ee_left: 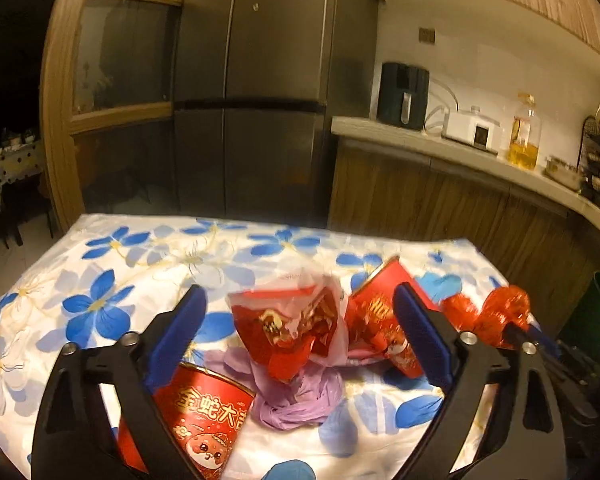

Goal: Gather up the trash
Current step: 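Grasp the red plastic bag with the right gripper while the left grasps the red snack wrapper, then carry the red bag and red snack wrapper over the black bin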

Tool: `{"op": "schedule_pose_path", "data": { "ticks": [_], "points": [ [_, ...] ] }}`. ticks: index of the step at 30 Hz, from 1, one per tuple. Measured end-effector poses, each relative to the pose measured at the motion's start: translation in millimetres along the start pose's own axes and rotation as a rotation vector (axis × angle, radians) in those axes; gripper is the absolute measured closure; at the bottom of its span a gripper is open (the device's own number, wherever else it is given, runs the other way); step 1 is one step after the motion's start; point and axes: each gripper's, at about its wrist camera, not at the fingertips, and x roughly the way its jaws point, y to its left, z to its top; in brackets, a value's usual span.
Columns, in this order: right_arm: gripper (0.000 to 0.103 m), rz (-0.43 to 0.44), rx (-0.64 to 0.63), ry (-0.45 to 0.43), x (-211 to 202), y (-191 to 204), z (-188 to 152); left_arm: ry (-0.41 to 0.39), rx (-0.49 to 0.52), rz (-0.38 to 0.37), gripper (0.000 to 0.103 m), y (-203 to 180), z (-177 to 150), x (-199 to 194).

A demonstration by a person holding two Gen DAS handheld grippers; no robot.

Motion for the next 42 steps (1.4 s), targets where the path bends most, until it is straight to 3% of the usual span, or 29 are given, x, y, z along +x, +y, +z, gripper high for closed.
{"op": "schedule_pose_path", "data": {
  "ticks": [9, 15, 30, 36, 42],
  "points": [
    [0.074, 0.010, -0.016, -0.031, -17.8, 1.2, -2.9, 0.090, 0.017, -0.017, 0.071, 1.4, -11.7, 13.4],
    [0.074, 0.014, -0.016, -0.043, -29.8, -1.3, -5.9, 0.085, 0.007, -0.031, 0.088, 3.3, -17.3, 6.7],
    [0.075, 0.023, -0.009, -0.099, -84.1, -18.6, -17.2, -0.063, -0.118, -0.017, 0.092, 29.9, -14.3, -83.6],
    [0.075, 0.032, -0.009, -0.127, -113.1, -26.0, -22.4, -0.074, -0.124, -0.010, 0.092, 30.5, -17.1, -103.2],
    [0.075, 0.033, -0.008, -0.149, -137.3, -33.2, -27.1, -0.071, -0.098, -0.058, 0.092, 10.4, -24.5, -116.8]
  ]
}}
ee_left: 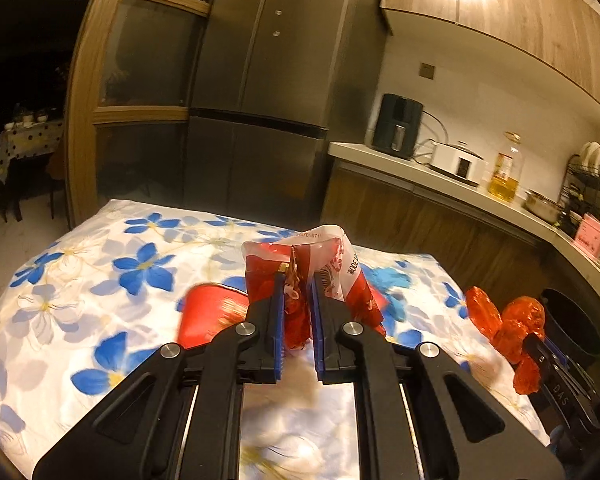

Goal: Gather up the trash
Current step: 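Carry the red bag and red snack wrapper over the black bin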

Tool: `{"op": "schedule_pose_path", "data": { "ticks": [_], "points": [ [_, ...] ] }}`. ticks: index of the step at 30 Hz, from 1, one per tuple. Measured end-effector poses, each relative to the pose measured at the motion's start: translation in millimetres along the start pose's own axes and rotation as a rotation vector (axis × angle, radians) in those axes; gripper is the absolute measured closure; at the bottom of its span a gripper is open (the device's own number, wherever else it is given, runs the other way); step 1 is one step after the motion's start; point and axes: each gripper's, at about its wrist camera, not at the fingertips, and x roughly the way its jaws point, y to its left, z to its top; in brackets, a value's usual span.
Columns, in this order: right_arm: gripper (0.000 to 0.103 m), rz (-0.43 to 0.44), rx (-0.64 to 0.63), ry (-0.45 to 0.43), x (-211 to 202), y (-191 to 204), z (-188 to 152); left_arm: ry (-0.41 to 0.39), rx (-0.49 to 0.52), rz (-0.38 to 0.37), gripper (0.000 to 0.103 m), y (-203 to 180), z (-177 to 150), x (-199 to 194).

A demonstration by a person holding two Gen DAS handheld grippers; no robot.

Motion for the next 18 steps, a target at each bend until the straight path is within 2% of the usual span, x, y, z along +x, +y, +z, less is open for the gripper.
{"op": "schedule_pose_path", "data": {
  "ticks": [12, 18],
  "points": [
    [0.075, -0.031, -0.010, -0.031, -41.8, -21.5, -4.7, 0.062, 0.085, -0.155, 0.092, -73.2, -30.3, -3.4],
    [0.076, -0.059, -0.001, -0.047, -51.6, -38.2, -1.4, 0.080, 0.122, -0.204, 0.092, -101.5, -36.8, 3.7]
  ]
}}
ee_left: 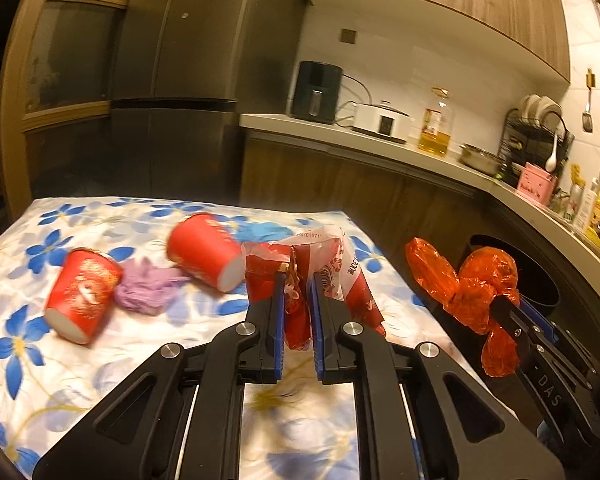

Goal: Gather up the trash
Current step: 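Carry the red bag and red snack wrapper over the black bin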

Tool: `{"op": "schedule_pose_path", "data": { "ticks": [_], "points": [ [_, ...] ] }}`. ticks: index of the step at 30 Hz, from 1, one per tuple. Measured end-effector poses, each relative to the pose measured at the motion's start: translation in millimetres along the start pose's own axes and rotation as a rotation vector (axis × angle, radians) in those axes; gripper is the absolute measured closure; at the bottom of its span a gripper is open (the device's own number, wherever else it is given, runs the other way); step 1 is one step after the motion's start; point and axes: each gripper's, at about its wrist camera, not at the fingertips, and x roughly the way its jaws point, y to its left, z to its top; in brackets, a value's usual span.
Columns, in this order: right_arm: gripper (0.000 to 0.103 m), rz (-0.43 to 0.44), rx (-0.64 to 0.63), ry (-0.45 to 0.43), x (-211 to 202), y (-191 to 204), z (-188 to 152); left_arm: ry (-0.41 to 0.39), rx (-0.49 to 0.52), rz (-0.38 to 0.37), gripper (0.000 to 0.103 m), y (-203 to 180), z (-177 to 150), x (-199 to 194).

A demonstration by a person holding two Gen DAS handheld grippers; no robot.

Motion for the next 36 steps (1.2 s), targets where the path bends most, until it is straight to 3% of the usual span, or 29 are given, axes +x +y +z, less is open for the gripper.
{"op": "schedule_pose_path", "data": {
  "ticks": [20, 36],
  "points": [
    [0.076, -0.122, 0.038, -0.075, -6.9, -62.7, 24.5, -0.036, 0.111, -0.157, 0.092, -94.7, 23.7, 34.2],
    [0.076, -0.280, 0.102, -0.161, -1.8, -149.4, 68.3, -0.090, 0.175, -0.387, 0.092, -203.1, 55.9, 74.5]
  ]
}}
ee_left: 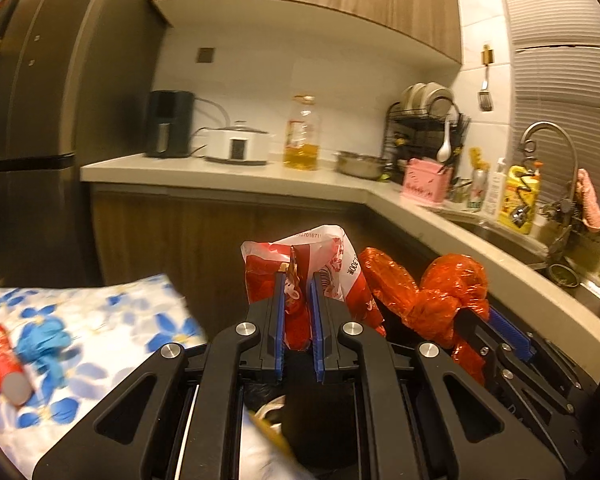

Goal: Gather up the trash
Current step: 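Carry the red bag and red snack wrapper over the black bin, then open both grippers to drop the red bag and wrapper into the bin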

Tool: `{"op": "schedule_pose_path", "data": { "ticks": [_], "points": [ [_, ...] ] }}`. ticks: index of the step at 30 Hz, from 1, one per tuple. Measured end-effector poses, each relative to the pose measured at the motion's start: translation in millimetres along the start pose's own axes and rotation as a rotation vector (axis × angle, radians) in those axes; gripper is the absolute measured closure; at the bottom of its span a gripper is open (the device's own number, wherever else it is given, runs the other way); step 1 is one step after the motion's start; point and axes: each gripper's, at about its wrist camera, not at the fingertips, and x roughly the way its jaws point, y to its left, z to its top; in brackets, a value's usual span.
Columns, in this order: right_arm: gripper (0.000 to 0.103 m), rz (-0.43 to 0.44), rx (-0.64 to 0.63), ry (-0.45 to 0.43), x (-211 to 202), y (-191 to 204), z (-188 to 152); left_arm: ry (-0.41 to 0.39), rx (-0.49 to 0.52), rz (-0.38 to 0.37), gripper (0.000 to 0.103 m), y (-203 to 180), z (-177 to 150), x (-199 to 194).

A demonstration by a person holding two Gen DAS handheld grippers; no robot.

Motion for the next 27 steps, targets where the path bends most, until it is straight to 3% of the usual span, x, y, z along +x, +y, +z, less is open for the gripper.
{"op": "schedule_pose_path", "data": {
  "ticks": [17, 27],
  "points": [
    [0.075, -0.034, -0.001, 0.001, 29.6, -23.9, 11.0, 0.050, 0.023, -0.043, 0.090, -26.9, -6.8, 54.7],
    [0.070, -0.047, 0.016, 0.044, 46.5, -33.1, 5.4, 0.095, 0.044, -0.031, 0.080, -30.1, -14.1, 70.3]
  ]
}}
